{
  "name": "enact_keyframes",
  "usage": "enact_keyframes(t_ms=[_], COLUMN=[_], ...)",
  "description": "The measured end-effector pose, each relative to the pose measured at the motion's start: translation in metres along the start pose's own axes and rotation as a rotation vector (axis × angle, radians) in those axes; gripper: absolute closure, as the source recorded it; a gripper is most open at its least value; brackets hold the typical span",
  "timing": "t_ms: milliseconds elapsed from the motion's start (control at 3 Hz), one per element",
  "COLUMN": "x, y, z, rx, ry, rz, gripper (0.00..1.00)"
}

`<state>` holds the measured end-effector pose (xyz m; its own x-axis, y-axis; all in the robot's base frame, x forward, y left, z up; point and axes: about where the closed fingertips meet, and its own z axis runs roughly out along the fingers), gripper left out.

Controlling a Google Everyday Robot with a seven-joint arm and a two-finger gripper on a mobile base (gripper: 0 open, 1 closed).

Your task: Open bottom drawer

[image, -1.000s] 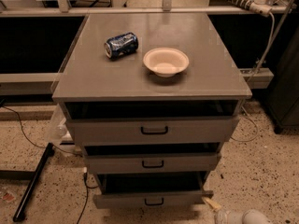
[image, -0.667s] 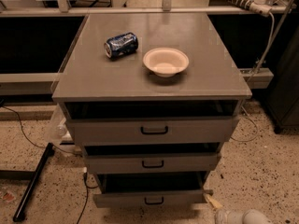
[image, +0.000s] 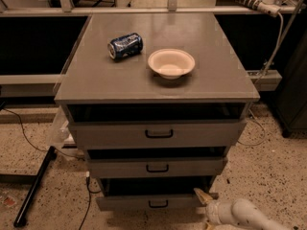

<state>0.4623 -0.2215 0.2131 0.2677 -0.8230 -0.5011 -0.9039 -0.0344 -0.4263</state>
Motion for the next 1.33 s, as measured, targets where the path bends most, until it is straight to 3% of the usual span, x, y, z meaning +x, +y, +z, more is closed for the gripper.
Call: enact_keyframes(t_ms=[333,667,1000,1333], x=[-0.012,-0.001,0.038,0.051], y=[-0.035,-0.057,-0.062,-0.077], z=[0.033,0.063,0.088,0.085], rx=[-0.018,-0.037,-0.055,-0.029], ry=[-0.015,-0.003,0.039,0.060], rz=[-0.038,-0.035,0.021,0.024], gripper=[0.00,0.00,0.00,0.19])
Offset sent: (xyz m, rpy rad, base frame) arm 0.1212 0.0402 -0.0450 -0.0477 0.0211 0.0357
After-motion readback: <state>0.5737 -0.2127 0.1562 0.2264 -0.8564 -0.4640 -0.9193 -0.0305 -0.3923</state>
